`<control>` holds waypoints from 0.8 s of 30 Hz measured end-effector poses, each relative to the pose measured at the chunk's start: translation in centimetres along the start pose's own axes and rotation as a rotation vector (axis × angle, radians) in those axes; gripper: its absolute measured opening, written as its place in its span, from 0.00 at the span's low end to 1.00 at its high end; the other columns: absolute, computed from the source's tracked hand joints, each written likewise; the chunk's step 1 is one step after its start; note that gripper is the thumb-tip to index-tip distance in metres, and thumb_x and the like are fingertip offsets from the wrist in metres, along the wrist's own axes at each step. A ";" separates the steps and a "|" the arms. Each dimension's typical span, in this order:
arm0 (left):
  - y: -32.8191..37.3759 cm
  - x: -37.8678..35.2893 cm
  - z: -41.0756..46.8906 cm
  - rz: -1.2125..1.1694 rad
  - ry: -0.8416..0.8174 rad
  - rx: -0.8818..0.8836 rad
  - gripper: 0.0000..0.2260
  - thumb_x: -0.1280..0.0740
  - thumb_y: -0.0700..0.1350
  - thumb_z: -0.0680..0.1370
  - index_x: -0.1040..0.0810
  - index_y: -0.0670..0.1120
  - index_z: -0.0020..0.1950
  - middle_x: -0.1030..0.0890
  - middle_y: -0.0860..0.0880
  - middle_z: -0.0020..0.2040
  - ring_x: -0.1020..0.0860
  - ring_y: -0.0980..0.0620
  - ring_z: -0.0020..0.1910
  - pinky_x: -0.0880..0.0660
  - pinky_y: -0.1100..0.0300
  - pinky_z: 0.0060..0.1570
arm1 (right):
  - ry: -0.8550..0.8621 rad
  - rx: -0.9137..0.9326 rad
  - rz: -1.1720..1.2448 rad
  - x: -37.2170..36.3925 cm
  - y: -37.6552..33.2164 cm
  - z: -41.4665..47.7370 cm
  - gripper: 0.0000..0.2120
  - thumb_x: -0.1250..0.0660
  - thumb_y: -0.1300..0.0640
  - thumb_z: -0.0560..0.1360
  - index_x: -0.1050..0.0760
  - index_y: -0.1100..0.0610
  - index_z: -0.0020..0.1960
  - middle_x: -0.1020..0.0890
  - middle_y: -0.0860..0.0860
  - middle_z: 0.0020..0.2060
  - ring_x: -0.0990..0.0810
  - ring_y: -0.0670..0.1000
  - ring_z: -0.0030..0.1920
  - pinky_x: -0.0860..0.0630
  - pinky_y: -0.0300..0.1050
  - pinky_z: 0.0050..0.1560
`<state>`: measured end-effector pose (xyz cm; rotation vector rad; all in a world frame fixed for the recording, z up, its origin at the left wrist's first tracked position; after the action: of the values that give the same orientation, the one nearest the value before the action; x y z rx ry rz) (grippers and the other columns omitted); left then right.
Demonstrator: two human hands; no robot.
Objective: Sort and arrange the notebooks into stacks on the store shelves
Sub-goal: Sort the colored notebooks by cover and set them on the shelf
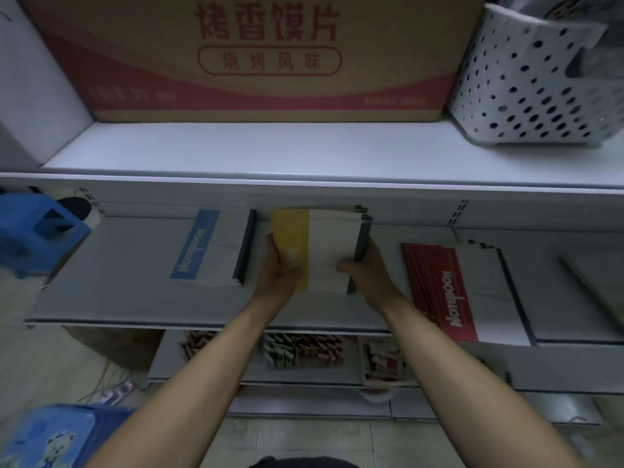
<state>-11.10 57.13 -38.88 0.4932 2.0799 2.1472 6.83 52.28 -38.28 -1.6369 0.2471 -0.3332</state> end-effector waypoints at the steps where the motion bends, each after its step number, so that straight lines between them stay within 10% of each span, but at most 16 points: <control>1: -0.2 -0.3 -0.1 0.004 0.019 -0.005 0.32 0.35 0.29 0.77 0.35 0.65 0.65 0.25 0.57 0.62 0.24 0.65 0.59 0.24 0.64 0.55 | 0.013 0.005 0.015 -0.4 -0.3 -0.2 0.24 0.32 0.68 0.65 0.25 0.52 0.59 0.20 0.53 0.46 0.21 0.48 0.43 0.25 0.37 0.36; 11: -0.1 -0.6 -1.0 -0.142 0.078 -0.039 0.16 0.40 0.38 0.86 0.30 0.61 0.62 0.22 0.60 0.57 0.22 0.71 0.50 0.28 0.76 0.50 | 0.038 0.004 0.061 -0.4 -0.6 -0.7 0.22 0.35 0.66 0.62 0.25 0.52 0.54 0.21 0.52 0.46 0.21 0.43 0.43 0.25 0.37 0.40; 17: 0.2 0.3 -1.3 -0.040 0.181 -0.113 0.25 0.38 0.38 0.83 0.30 0.73 0.61 0.23 0.71 0.55 0.24 0.70 0.54 0.25 0.68 0.54 | 0.031 0.011 -0.035 -0.9 0.0 -1.2 0.21 0.35 0.73 0.67 0.24 0.51 0.51 0.19 0.56 0.43 0.21 0.50 0.42 0.26 0.41 0.37; 24: 0.1 -0.9 -0.7 -0.102 0.212 -0.114 0.27 0.41 0.28 0.80 0.29 0.64 0.53 0.25 0.60 0.49 0.25 0.70 0.43 0.27 0.67 0.44 | 0.054 -0.002 0.029 -2.0 -0.9 -1.3 0.18 0.39 0.67 0.61 0.26 0.53 0.48 0.25 0.50 0.35 0.28 0.41 0.29 0.36 0.35 0.26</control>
<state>-10.44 56.21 -38.94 0.1486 2.0169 2.3302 4.49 51.87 -37.46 -1.6264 0.3118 -0.3561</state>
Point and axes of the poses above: each hand's wrist, its own z-axis towards the middle knuckle, its own x-axis out of the back of the hand, y = z × x, the point moved 4 cm from there along z, towards the middle knuckle
